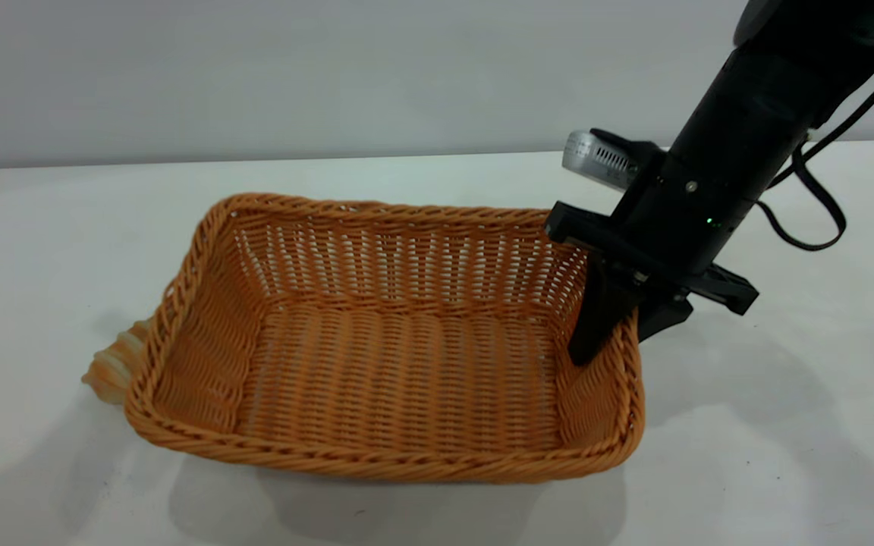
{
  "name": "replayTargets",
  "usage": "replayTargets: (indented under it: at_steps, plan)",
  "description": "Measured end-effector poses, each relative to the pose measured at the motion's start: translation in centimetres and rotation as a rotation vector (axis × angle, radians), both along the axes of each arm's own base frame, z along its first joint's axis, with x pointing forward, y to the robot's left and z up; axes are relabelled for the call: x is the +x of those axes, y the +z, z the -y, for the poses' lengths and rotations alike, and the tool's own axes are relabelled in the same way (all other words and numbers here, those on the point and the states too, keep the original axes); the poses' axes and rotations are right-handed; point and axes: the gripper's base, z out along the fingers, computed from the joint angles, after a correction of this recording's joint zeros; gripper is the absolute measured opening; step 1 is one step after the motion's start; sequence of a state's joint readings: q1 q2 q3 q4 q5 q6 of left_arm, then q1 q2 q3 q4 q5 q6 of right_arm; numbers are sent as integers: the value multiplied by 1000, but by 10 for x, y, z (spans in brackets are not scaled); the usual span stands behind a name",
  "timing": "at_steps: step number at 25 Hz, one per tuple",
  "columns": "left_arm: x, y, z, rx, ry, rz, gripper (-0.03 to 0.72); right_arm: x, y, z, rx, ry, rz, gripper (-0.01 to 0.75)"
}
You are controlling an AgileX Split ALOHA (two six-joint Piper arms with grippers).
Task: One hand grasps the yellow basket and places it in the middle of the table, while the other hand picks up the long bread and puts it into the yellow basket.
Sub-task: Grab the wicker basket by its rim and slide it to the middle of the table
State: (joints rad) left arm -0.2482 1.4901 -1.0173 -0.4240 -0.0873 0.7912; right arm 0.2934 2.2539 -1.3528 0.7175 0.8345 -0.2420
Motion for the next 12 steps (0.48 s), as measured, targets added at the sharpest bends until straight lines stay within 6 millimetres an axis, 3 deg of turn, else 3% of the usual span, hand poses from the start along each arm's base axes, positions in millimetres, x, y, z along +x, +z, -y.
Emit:
replayTargets:
  at_steps: [12]
  plan:
    - [0, 0, 0, 0, 0, -1, 328, -2, -8, -1, -24, 2, -36, 102]
